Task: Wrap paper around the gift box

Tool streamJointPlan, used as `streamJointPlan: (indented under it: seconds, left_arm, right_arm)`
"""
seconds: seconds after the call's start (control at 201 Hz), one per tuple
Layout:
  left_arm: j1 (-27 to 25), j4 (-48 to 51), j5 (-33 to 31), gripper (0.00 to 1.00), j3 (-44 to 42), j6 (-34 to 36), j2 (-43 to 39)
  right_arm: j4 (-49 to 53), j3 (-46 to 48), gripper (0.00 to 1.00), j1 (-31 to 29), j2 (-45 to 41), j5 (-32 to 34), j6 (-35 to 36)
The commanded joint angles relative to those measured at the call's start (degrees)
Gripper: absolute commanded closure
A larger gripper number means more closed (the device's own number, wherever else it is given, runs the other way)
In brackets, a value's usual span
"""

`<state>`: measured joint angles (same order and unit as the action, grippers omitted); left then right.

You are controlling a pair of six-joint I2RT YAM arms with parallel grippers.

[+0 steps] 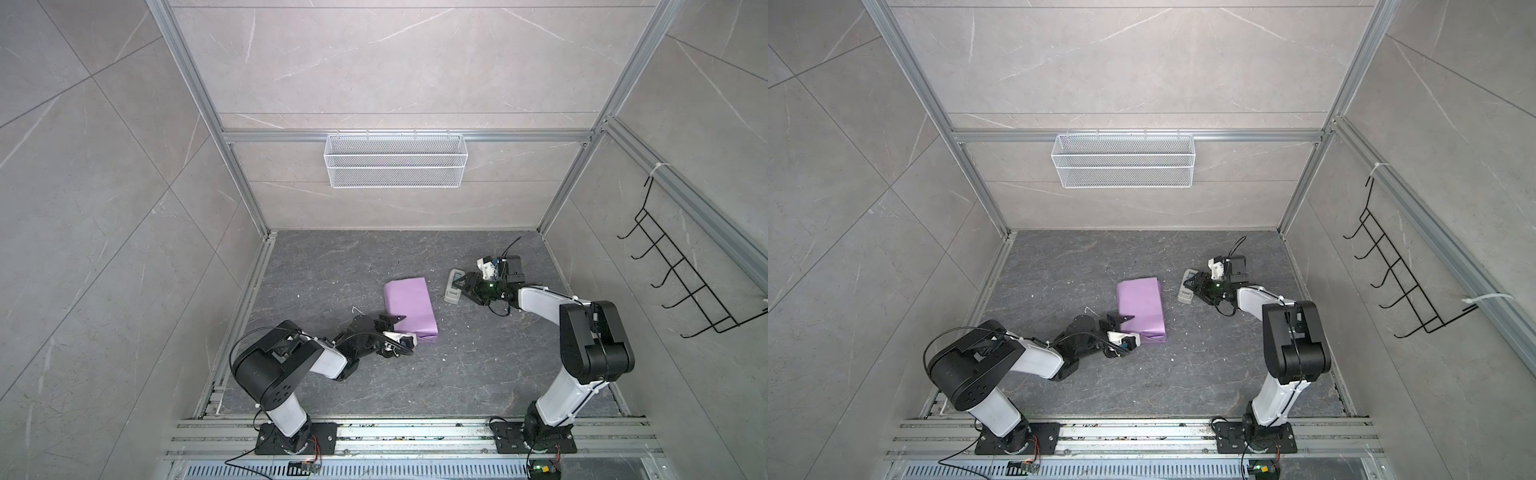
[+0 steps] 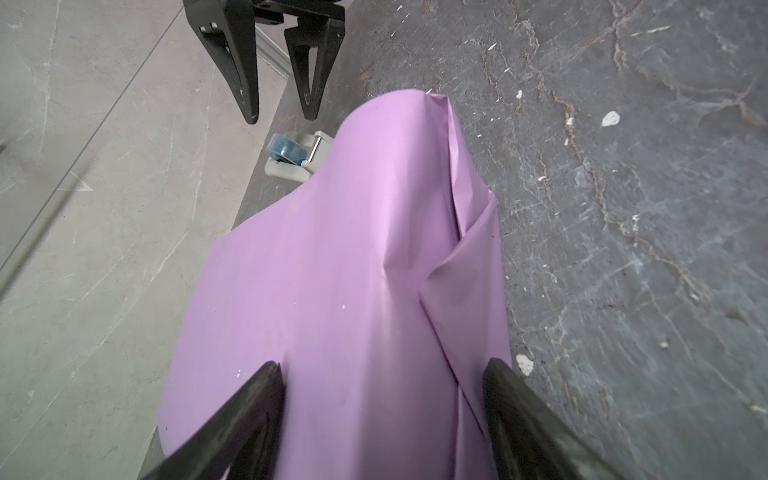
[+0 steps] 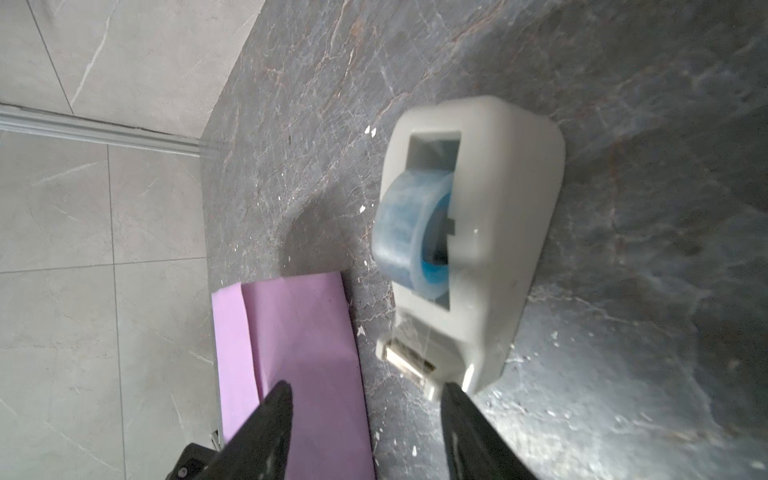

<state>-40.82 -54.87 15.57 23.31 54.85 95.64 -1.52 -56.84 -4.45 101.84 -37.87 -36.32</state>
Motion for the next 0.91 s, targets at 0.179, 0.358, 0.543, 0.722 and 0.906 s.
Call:
streamJointPlan:
  seconds: [0.179, 0.358, 0.543, 0.722, 0.906]
  left_arm:
    - [0.6, 3.8, 0.7, 0.23, 0.4, -2.0, 1.6]
    - [0.6, 3.8, 0.6, 0.23, 0.3, -2.1, 1.5]
    - [0.6, 3.7, 0.6, 0.23, 0.3, -2.1, 1.7]
    - [0.6, 3.8, 0.5, 0.23, 0.3, -2.1, 1.6]
    - [0.6, 3.7, 0.4, 0.23, 0.3, -2.1, 1.6]
  right_arm:
    - [-4.5, -2.8, 0.49, 1.7, 6.6, -5.0, -2.4]
    - [-6.8, -2.9, 0.52, 2.1, 9.4, -6.9, -3.9]
    - [-6.2, -3.0, 0.56, 2.2, 10.8, -7.2, -4.8]
    - [-4.4, -2.2, 0.59, 2.2, 10.9, -7.1, -5.1]
    - [-2.8, -1.8, 0.61, 2.2, 10.9, -7.5, -4.8]
